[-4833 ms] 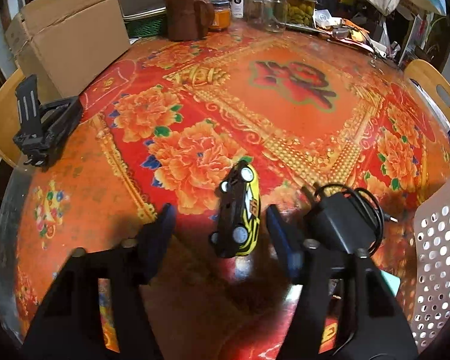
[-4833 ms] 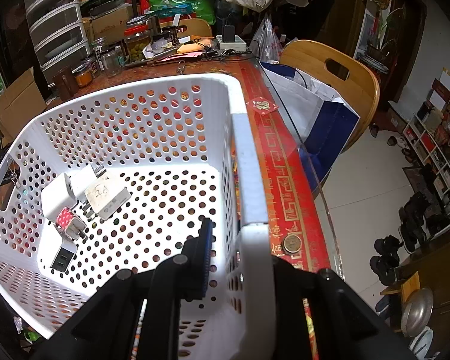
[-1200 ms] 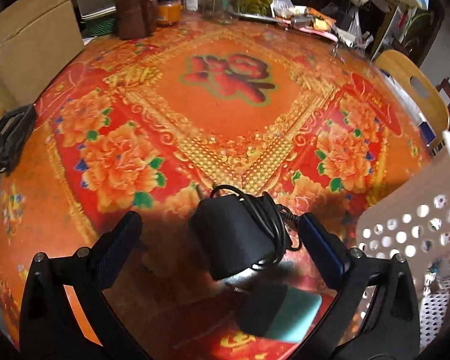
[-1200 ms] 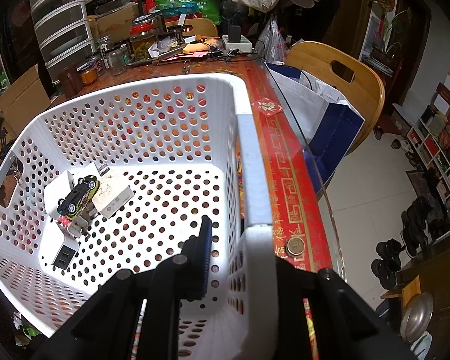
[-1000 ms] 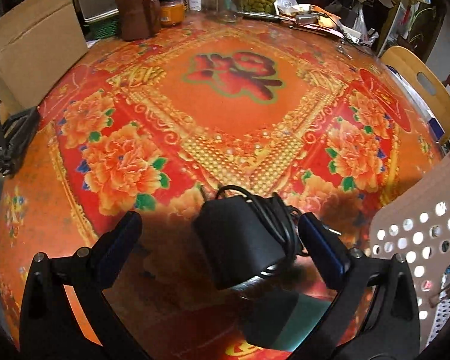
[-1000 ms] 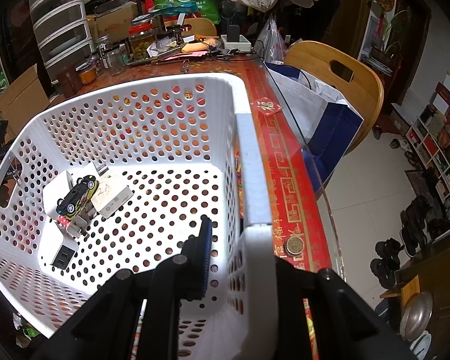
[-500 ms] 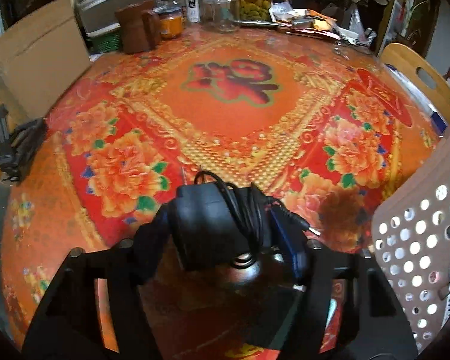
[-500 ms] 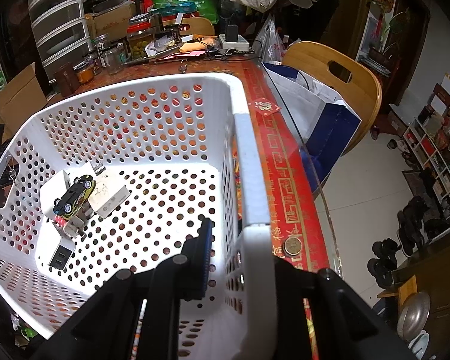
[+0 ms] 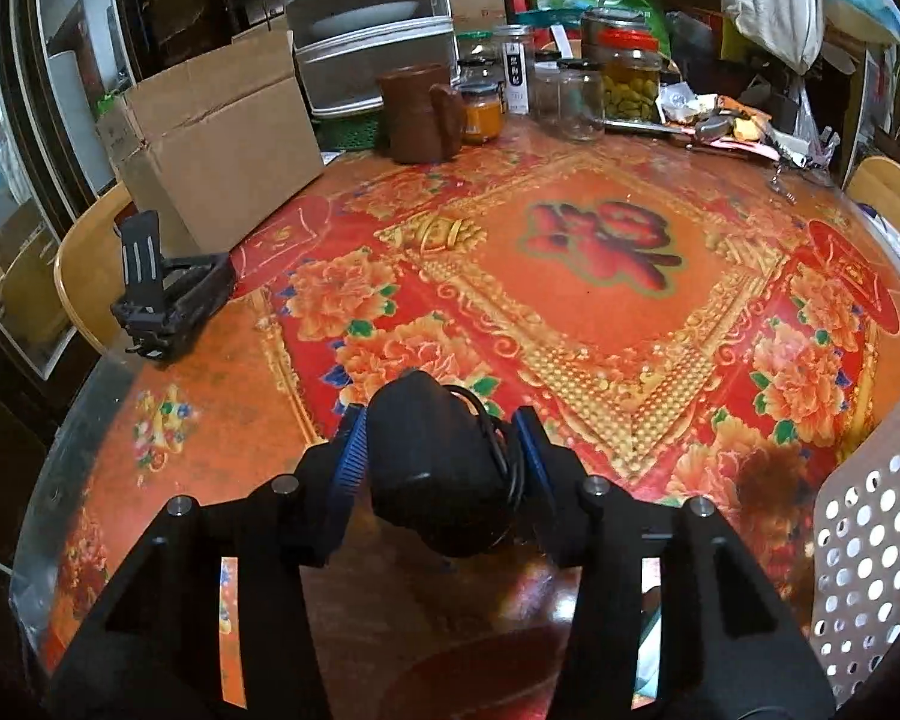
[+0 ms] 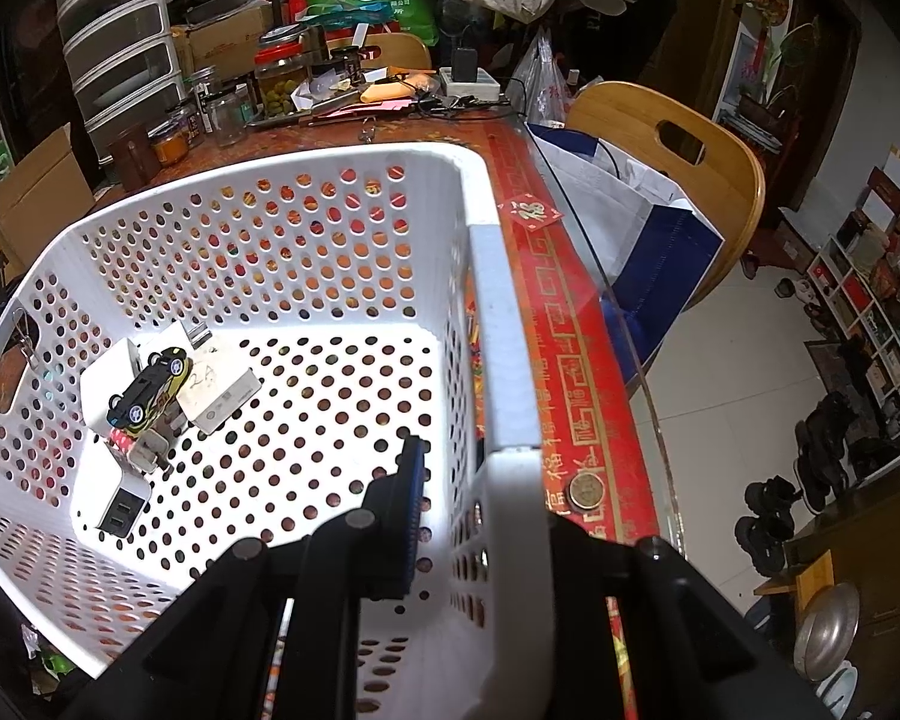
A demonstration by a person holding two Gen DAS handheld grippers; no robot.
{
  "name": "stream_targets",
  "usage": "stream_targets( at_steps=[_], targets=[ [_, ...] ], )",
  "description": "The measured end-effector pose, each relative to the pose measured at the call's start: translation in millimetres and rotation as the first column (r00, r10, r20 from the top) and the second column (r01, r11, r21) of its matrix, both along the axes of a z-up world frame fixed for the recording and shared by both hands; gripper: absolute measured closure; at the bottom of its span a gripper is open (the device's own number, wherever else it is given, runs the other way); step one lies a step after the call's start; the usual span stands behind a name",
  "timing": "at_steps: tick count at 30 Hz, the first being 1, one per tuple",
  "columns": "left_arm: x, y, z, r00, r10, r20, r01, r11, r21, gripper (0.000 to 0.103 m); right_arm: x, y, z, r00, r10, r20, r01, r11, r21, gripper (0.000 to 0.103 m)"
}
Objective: Organize rigid objects
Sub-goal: 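Grasp the black adapter with cable using the left tool, then carry the black adapter into the basket and release it with the left tool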
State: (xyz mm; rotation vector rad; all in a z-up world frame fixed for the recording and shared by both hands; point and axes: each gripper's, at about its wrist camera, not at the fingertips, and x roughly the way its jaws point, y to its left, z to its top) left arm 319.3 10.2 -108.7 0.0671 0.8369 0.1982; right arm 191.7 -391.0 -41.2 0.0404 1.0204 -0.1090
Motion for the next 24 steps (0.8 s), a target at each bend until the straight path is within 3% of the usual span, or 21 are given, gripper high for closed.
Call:
stream_targets(
  at_steps=[13,24],
  targets=[
    [-13,-7,26,0.997,-0.012,0.078,0.011,1.0,0.006,0.061,-1,1,-1,1.0,0.007,0.001,-0.007,1.0,0.005,0.086],
    [-42,-21,77,0.988,-0.006,0.157,-0.005,0.997,0.075,0.061,0,2,0,1.0,0.016,0.009,-0.016,1.0,0.0,0.086]
  ],
)
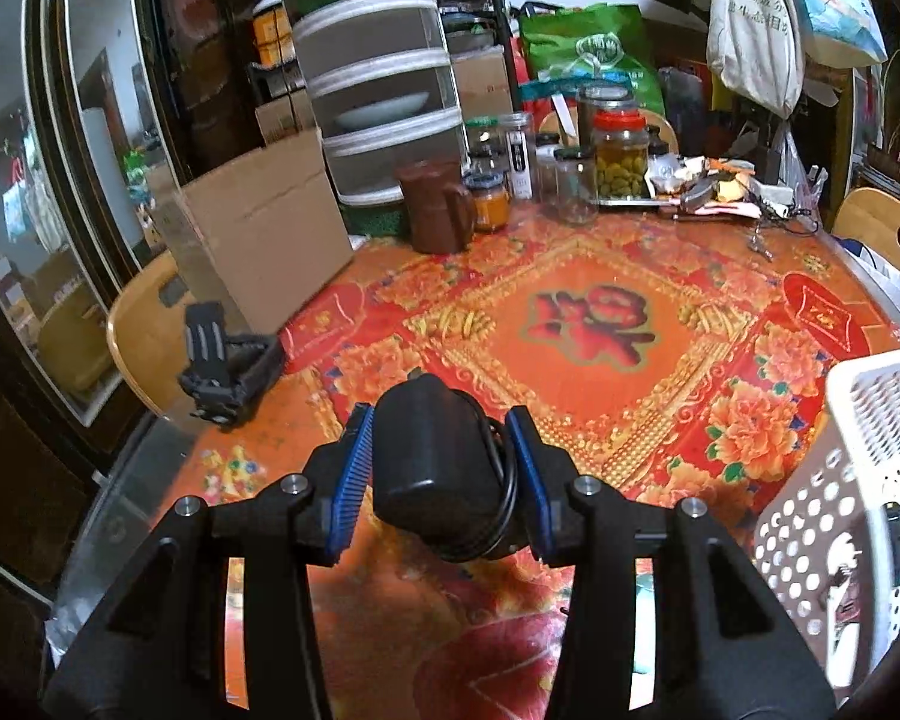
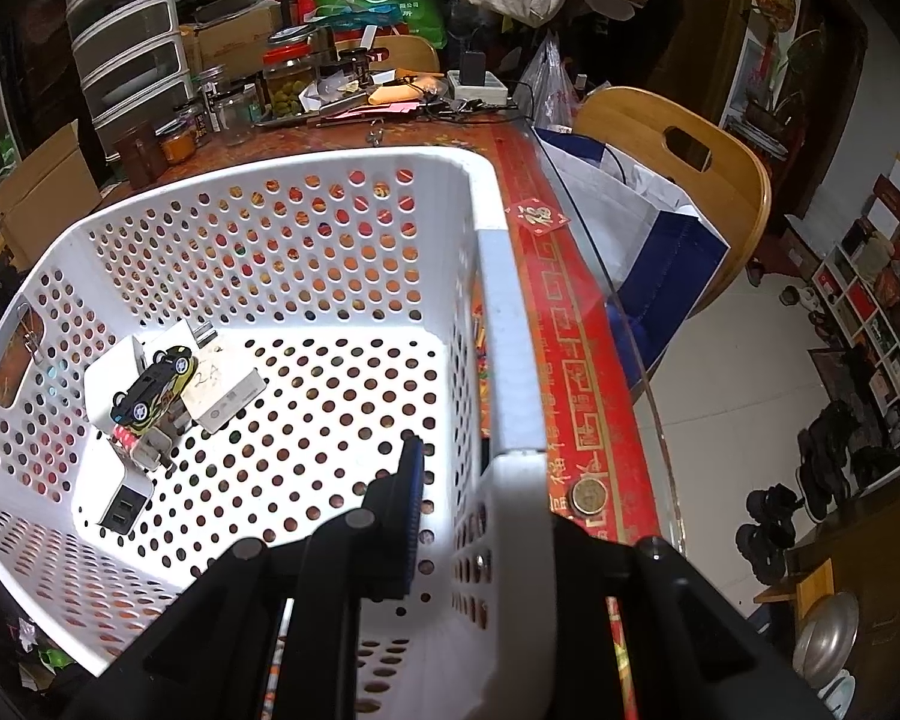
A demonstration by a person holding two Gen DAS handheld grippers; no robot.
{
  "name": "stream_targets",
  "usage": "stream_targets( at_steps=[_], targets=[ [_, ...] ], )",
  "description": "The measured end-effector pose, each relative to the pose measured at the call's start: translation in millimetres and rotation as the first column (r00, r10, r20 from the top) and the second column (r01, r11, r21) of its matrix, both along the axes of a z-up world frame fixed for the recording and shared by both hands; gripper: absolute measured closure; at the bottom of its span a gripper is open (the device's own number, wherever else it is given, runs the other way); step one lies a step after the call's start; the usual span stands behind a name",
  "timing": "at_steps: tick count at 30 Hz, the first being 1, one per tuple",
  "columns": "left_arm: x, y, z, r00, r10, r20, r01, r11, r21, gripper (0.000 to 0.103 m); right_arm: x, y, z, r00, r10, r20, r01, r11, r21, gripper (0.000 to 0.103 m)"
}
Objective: Organize rigid objects
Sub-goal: 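Carry the black adapter into the basket and release it with the left tool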
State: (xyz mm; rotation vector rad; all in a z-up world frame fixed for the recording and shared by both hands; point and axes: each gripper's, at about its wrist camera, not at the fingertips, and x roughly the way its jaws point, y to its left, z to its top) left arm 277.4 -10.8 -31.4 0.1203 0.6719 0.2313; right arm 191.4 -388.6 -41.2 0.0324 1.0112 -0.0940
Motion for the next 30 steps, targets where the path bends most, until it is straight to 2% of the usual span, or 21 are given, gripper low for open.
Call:
stream_targets(
  at_steps=[9,15,22,25,30],
  targets=[
    [-31,-33,52,0.998,-0.015,0.056,0.012,0.998,0.062,0.061,0,0,1,1.0,0.01,0.007,-0.01,1.0,0.001,0.086],
    [-49,-64,72,0.997,-0.035,0.069,0.028,0.994,0.101,0.061,0,-1,1,1.0,0.014,0.014,-0.014,1.0,0.006,0.086],
    [-74,-121,85,0.989,-0.137,0.054,0.128,0.981,0.149,0.061,0,-1,1,1.0,0.014,0.013,-0.014,1.0,0.006,0.086],
    [-84,-161,81,0.973,-0.231,-0.003,0.227,0.953,0.199,0.061,0,-1,1,1.0,0.014,0.013,-0.014,1.0,0.006,0.086],
    [-83,-227,45,0.908,-0.368,-0.202,0.41,0.881,0.235,0.061,0,-1,2,1.0,0.014,0.014,-0.014,1.0,0.007,0.086]
  ],
)
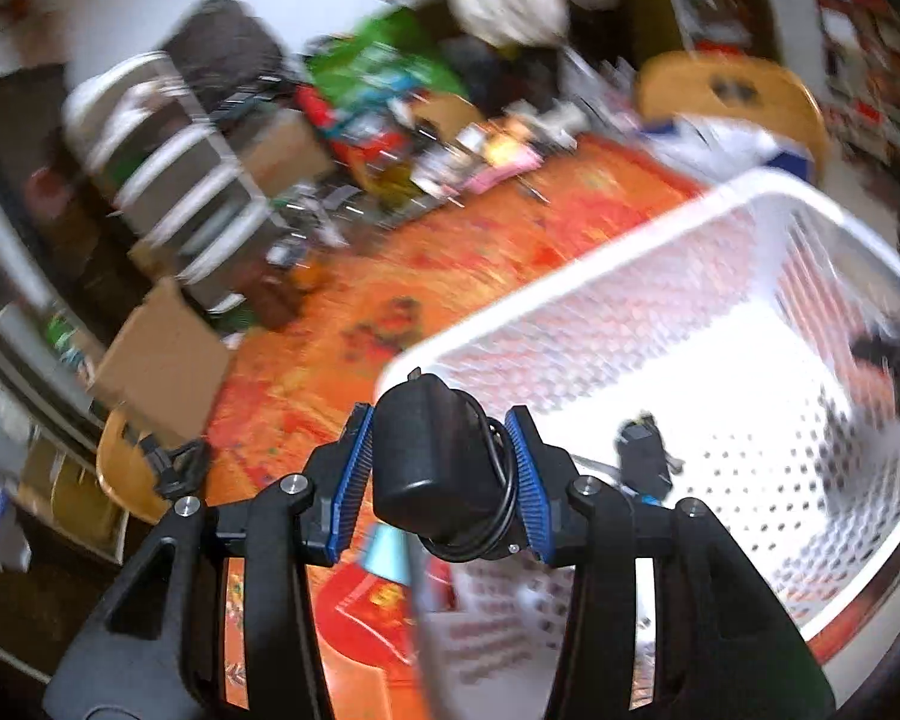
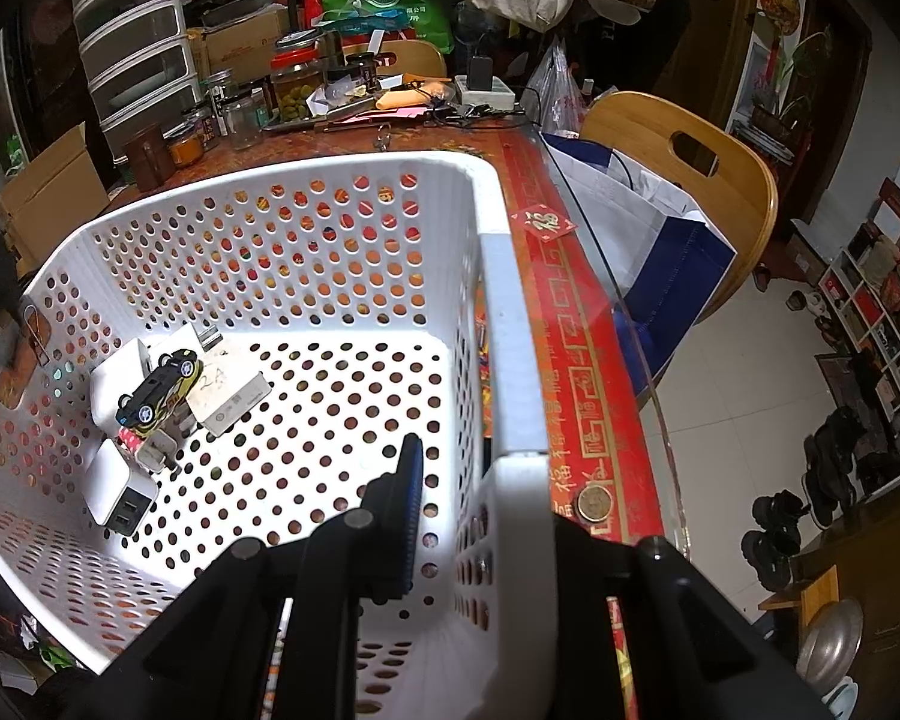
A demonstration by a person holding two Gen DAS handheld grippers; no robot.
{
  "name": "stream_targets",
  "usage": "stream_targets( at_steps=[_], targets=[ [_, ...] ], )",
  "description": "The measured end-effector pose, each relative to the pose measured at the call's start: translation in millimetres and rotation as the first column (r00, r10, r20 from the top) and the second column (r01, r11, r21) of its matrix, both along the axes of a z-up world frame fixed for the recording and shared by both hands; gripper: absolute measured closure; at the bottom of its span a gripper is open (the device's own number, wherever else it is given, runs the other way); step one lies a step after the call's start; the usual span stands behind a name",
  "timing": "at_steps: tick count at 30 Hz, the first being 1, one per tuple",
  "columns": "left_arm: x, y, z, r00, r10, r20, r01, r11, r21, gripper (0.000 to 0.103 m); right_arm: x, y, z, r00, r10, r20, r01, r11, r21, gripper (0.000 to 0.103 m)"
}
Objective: Organize rigid objects
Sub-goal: 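Carry the black adapter into the basket and release it with the left tool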
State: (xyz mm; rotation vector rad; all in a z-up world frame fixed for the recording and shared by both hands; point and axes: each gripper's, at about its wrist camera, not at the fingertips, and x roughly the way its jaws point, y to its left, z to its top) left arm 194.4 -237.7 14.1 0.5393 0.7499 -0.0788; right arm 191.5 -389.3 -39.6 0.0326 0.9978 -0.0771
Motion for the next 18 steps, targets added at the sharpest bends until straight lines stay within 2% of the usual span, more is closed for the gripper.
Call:
stream_targets(
  at_steps=[2,6,8,10,12,14,16,18],
  targets=[
    [2,-17,-15,0.998,-0.027,-0.06,0.029,0.999,0.031,0.061,0,0,0,1.0,0.0,0.0,0.0,1.0,-0.001,0.086],
    [13,-37,-48,0.978,-0.041,-0.203,0.057,0.996,0.072,0.061,0,0,0,1.0,0.002,0.0,-0.002,1.0,0.001,0.085],
    [15,-41,-55,0.963,-0.048,-0.265,0.066,0.996,0.059,0.061,1,0,0,1.0,0.003,0.001,-0.003,1.0,0.002,0.085],
    [18,-39,-57,0.948,-0.072,-0.311,0.08,0.997,0.014,0.06,1,0,0,1.0,0.004,0.002,-0.004,1.0,0.003,0.085],
    [17,-42,-60,0.936,-0.093,-0.338,0.1,0.995,0.004,0.053,1,1,0,1.0,0.004,0.0,-0.004,1.0,0.003,0.085],
    [15,-40,-56,0.935,-0.125,-0.333,0.126,0.992,-0.019,0.028,1,1,-1,1.0,0.005,0.001,-0.005,1.0,0.002,0.085],
    [14,-30,-45,0.949,-0.147,-0.28,0.137,0.989,-0.056,0.017,1,2,-1,1.0,0.006,0.0,-0.006,1.0,0.003,0.085],
    [7,-9,-23,0.97,-0.133,-0.202,0.112,0.987,-0.113,0.017,1,2,-1,1.0,0.006,0.0,-0.006,1.0,0.002,0.085]
  ],
)
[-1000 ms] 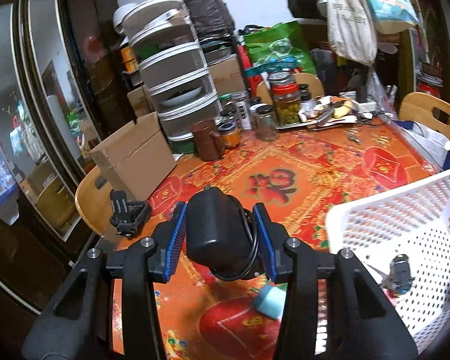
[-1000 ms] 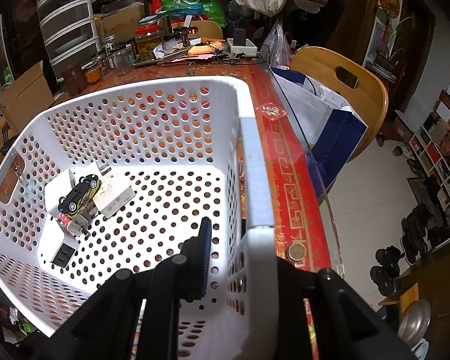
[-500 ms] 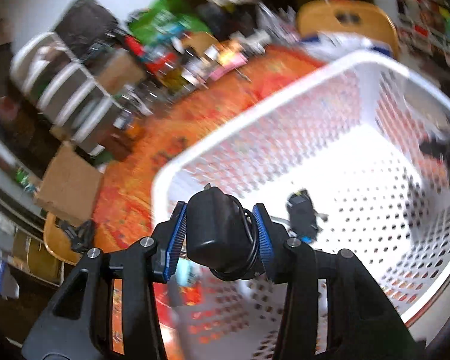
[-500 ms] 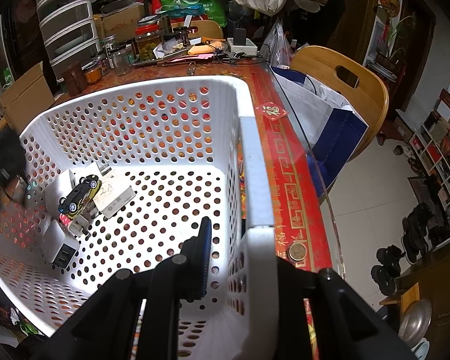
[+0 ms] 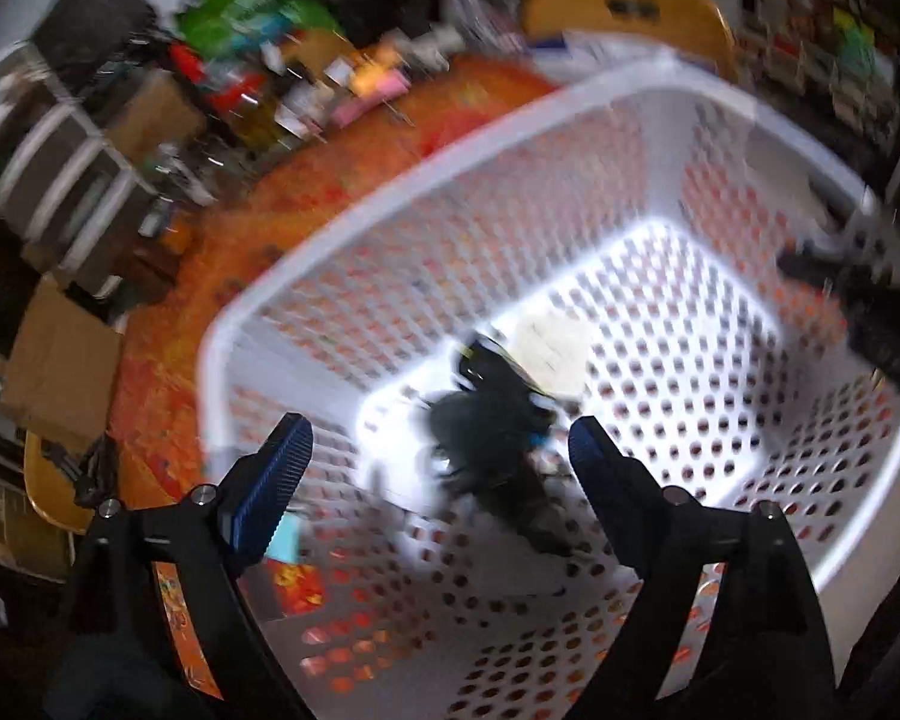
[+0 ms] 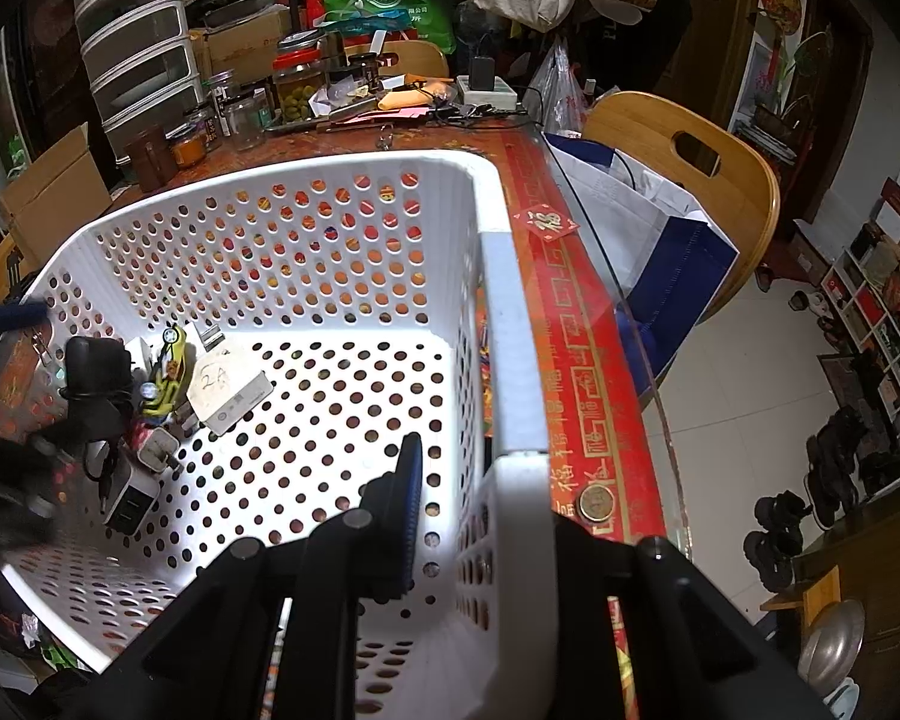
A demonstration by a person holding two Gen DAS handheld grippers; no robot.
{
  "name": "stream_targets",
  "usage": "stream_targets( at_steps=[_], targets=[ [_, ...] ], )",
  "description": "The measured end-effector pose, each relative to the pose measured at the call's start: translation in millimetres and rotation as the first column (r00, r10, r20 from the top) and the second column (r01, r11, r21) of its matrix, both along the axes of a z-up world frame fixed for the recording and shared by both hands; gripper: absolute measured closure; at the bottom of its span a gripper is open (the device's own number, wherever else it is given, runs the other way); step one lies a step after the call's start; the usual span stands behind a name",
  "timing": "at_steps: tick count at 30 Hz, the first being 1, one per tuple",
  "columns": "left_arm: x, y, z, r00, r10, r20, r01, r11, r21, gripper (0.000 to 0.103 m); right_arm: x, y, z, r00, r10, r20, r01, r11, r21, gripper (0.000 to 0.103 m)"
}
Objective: Organize rigid objects
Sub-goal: 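Carry the black adapter into the basket and release it with the left tool, then grasp the light blue charger on the table with the left tool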
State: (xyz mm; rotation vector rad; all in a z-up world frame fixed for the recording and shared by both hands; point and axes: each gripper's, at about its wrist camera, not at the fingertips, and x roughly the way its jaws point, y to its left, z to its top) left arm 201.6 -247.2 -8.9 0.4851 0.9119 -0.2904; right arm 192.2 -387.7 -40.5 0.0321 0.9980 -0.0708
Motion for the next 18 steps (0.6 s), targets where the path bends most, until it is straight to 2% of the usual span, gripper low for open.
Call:
stream_targets(
  at_steps=[1,3,4,6,7,9,12,15,18],
  targets=[
    [-1,13,11,1.0,0.02,0.016,-0.019,0.999,-0.046,0.016,0,0,0,1.0,0.003,0.0,-0.003,1.0,0.002,0.085],
    [-4,62,39,0.996,0.083,0.045,-0.072,0.979,-0.191,0.01,-1,1,0,1.0,0.003,0.0,-0.003,1.0,0.003,0.085],
    [-6,85,48,0.991,0.12,0.066,-0.101,0.966,-0.24,0.001,-1,1,-1,1.0,0.004,-0.001,-0.004,1.0,0.002,0.085],
    [-7,133,60,0.97,0.213,0.118,-0.172,0.942,-0.288,0.0,-1,2,-1,1.0,0.004,-0.003,-0.004,1.0,0.002,0.085],
    [-5,156,57,0.953,0.274,0.13,-0.229,0.931,-0.285,0.0,-1,3,-1,1.0,0.004,-0.003,-0.004,1.0,0.001,0.085],
    [4,196,42,0.931,0.351,0.103,-0.311,0.908,-0.282,0.0,0,2,-1,1.0,0.004,-0.002,-0.004,1.0,0.002,0.085],
    [22,229,-6,0.926,0.377,-0.017,-0.369,0.893,-0.257,0.0,-1,2,-1,1.0,0.004,-0.003,-0.004,1.0,0.002,0.085],
    [33,235,-50,0.933,0.349,-0.092,-0.361,0.903,-0.235,0.0,-1,1,-1,1.0,0.004,-0.004,-0.004,1.0,0.001,0.085],
    [41,230,-77,0.942,0.315,-0.118,-0.336,0.905,-0.263,0.0,-1,0,-2,1.0,0.001,-0.009,-0.001,1.0,0.004,0.085]
  ],
)
